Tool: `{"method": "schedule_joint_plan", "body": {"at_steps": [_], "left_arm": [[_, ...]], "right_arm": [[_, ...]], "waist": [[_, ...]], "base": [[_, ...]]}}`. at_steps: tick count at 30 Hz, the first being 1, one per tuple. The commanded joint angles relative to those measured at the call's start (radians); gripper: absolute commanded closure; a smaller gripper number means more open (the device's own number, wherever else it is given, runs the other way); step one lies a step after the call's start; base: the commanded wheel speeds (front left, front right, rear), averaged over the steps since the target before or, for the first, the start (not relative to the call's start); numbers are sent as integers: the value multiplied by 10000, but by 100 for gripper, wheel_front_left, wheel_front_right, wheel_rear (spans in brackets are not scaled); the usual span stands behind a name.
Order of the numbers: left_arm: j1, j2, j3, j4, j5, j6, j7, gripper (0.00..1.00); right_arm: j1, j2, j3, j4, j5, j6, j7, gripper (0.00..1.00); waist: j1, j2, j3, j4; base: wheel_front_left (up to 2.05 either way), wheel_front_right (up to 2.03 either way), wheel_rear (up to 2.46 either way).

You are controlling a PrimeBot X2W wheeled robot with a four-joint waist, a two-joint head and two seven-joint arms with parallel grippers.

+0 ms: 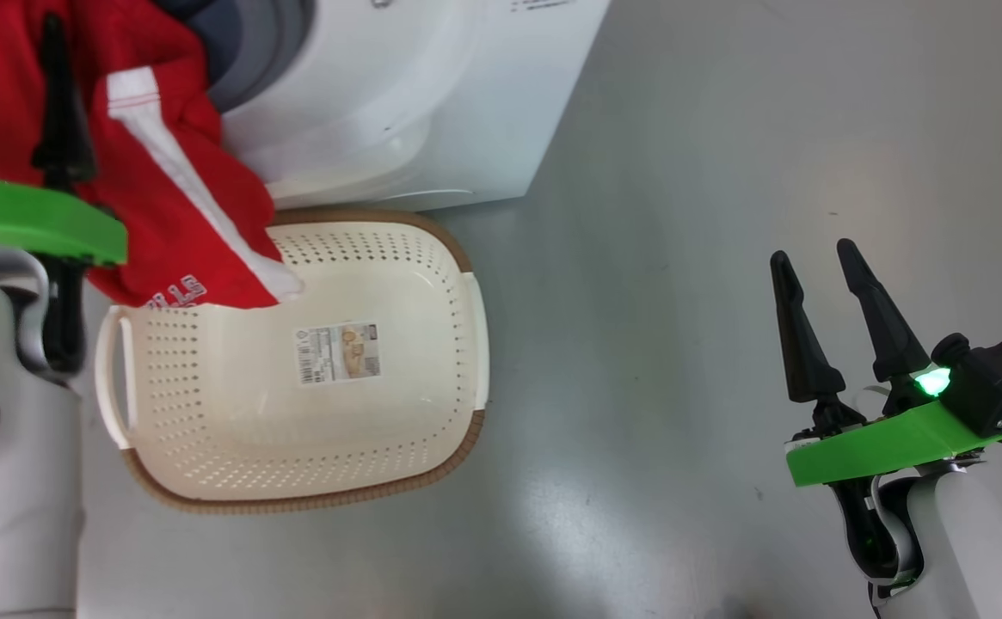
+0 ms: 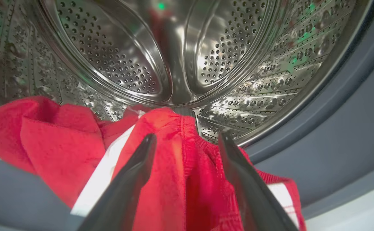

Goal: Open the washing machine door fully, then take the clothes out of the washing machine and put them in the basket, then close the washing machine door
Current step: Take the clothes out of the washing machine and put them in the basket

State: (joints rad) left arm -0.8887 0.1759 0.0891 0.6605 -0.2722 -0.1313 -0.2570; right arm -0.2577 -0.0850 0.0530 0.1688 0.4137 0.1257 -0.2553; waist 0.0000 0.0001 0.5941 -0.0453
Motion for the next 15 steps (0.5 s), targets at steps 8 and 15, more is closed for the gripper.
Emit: {"method": "schedule_joint_plan", "body": {"at_steps": [8,15], "left_arm": [[-835,995,160,1356,596,6,-48,0],[-1225,1279,74,2305,1085,6,-48,0]], "right_arm": [[25,106,427,-216,53,50,-65,0],[-15,158,564,-221,68,50,-65,0]], "waist": [[0,-1,164,-386],[0,-1,239,-589]], "base": [[0,0,0],[0,0,0]]}}
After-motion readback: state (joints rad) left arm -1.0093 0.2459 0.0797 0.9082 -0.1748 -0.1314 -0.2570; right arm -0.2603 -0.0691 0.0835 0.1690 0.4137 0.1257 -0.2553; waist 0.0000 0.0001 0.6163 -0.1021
